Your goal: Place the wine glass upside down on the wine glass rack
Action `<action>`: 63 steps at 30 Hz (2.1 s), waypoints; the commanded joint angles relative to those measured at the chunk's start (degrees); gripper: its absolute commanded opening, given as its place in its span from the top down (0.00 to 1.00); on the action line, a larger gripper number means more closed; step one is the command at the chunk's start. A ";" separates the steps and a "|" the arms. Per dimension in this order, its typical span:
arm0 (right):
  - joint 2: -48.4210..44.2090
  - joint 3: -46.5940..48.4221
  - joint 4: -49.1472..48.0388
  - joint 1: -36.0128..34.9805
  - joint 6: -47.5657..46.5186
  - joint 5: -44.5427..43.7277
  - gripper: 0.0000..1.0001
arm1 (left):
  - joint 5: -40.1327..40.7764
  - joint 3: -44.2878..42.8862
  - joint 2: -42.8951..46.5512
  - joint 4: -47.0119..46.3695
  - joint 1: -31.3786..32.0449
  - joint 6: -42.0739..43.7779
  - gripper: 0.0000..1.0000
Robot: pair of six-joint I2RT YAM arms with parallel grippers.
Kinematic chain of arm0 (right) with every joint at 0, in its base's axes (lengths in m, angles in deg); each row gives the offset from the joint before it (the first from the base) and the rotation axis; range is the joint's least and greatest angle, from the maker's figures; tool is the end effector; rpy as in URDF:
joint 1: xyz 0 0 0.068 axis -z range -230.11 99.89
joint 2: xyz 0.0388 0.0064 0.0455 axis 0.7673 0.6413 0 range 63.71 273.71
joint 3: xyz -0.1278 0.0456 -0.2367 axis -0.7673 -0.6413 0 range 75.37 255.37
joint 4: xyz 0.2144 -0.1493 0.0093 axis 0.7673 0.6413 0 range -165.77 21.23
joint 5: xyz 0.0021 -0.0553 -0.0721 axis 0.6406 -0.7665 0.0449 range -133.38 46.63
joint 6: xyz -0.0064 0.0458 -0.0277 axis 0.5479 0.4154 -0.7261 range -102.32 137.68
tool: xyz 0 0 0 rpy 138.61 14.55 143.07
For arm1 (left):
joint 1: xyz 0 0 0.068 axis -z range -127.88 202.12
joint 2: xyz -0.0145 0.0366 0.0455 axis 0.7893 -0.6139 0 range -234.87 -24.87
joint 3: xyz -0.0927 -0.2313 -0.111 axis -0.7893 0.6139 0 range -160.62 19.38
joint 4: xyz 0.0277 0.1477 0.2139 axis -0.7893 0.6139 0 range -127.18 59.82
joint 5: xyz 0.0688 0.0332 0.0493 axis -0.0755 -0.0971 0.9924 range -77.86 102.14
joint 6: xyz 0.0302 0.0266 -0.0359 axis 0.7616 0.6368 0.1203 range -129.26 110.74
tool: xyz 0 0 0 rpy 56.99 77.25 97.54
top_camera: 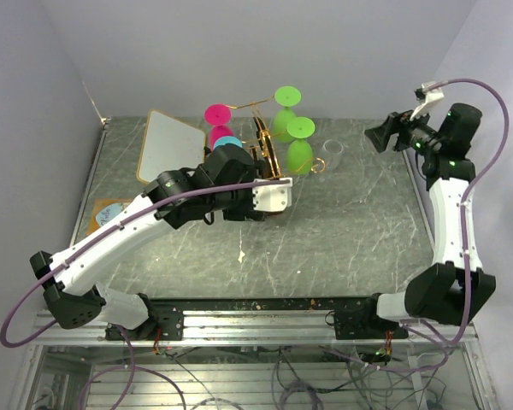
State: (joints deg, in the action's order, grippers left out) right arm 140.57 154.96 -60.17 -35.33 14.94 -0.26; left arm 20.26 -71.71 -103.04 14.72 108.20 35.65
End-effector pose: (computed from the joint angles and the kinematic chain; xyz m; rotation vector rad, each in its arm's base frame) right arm 0.2956 -0.0529 0.4200 -0.3488 1.7203 0.4503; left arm 0.1583 -0.2264 0.4164 1.6816 1.4853 0.0544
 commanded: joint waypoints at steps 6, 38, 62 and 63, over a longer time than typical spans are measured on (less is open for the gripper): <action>8.06 4.92 7.61 -6.94 -9.30 -18.00 0.21 | -4.52 -4.80 2.23 1.82 -3.03 -2.68 0.00; 33.26 24.00 20.77 -17.72 -9.63 -30.97 0.59 | -5.66 -4.10 3.79 1.01 -9.12 -3.29 0.00; 27.33 22.22 21.05 -17.39 -13.98 -39.54 1.00 | -2.23 -2.70 4.25 -2.11 -9.90 -5.46 0.00; 25.98 21.43 20.59 -16.96 -14.37 -40.51 1.00 | -1.89 -2.69 4.21 -2.77 -10.04 -6.07 0.00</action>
State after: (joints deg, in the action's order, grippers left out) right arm 173.77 177.60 -37.64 -53.75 2.44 -36.00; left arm 16.87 -74.86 -100.07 15.44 99.08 31.98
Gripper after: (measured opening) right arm 0.045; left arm 0.994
